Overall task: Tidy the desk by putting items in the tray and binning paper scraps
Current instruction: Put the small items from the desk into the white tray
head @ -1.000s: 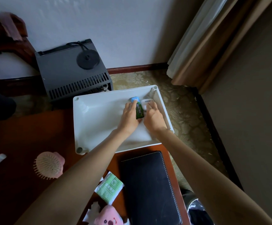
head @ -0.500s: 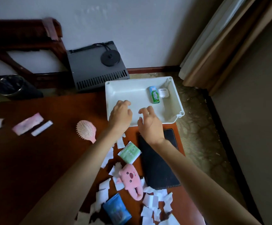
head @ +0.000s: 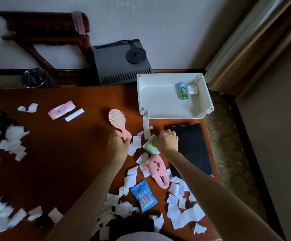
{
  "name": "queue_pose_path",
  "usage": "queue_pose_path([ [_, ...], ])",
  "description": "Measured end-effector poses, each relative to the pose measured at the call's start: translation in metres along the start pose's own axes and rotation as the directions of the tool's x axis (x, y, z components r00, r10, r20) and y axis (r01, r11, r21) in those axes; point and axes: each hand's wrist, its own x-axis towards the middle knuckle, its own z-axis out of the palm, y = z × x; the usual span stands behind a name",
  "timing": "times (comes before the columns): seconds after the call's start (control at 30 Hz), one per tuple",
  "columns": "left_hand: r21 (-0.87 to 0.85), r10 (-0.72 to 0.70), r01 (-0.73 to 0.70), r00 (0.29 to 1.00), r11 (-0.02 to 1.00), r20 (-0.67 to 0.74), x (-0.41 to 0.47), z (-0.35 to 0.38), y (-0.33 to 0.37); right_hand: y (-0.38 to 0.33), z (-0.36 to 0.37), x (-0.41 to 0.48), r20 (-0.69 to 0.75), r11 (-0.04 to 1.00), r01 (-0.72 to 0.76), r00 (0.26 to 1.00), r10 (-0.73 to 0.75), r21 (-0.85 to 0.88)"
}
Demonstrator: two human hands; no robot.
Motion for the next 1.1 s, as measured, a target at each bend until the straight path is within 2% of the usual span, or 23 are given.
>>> queue_pose_path([
  [0.07, -0.126, -0.114, 0.111, 0.993, 0.986, -0.012, 0.009, 0.000, 0.000, -0.007, -0.005, 0.000, -0.031, 0.991, 0.018, 0.999, -0.014, 0.135],
  [0.2, -0.273, -0.280, 0.292, 0.956, 0.917, 0.083, 0.035, 0.009, 0.006, -0.018, -0.022, -0.003, -0.127, 0.947, 0.068, 0.991, -0.029, 0.313],
  [0.27, -0.298, -0.348, 0.375, 0.927, 0.878, 0.143, 0.047, 0.015, 0.010, -0.019, -0.031, -0.004, -0.160, 0.927, 0.099, 0.986, -0.043, 0.363],
  [0.37, -0.286, -0.424, 0.446, 0.895, 0.848, 0.138, 0.061, 0.020, 0.009, -0.016, -0.041, -0.002, -0.185, 0.898, 0.115, 0.982, -0.038, 0.425],
  [0.53, -0.296, -0.357, 0.365, 0.931, 0.883, 0.082, 0.063, 0.020, 0.004, -0.009, -0.055, 0.008, -0.239, 0.906, 0.149, 0.970, -0.055, 0.397],
  [0.63, -0.321, -0.243, 0.220, 0.969, 0.921, -0.033, 0.049, 0.007, 0.012, -0.007, -0.068, 0.015, -0.286, 0.914, 0.183, 0.955, -0.078, 0.361],
  [0.77, -0.279, -0.016, -0.029, 0.987, 0.960, -0.159, 0.036, -0.014, 0.050, -0.002, -0.089, 0.030, -0.342, 0.889, 0.184, 0.939, -0.034, 0.418],
  [0.9, -0.293, 0.141, -0.173, 0.982, 0.940, -0.127, 0.044, -0.012, 0.106, 0.010, -0.106, 0.051, -0.367, 0.901, 0.123, 0.929, 0.043, 0.417],
  [1.1, -0.303, 0.103, -0.055, 0.984, 0.951, 0.143, 0.061, 0.037, 0.159, 0.050, -0.121, 0.091, -0.307, 0.934, -0.045, 0.938, 0.162, 0.355],
])
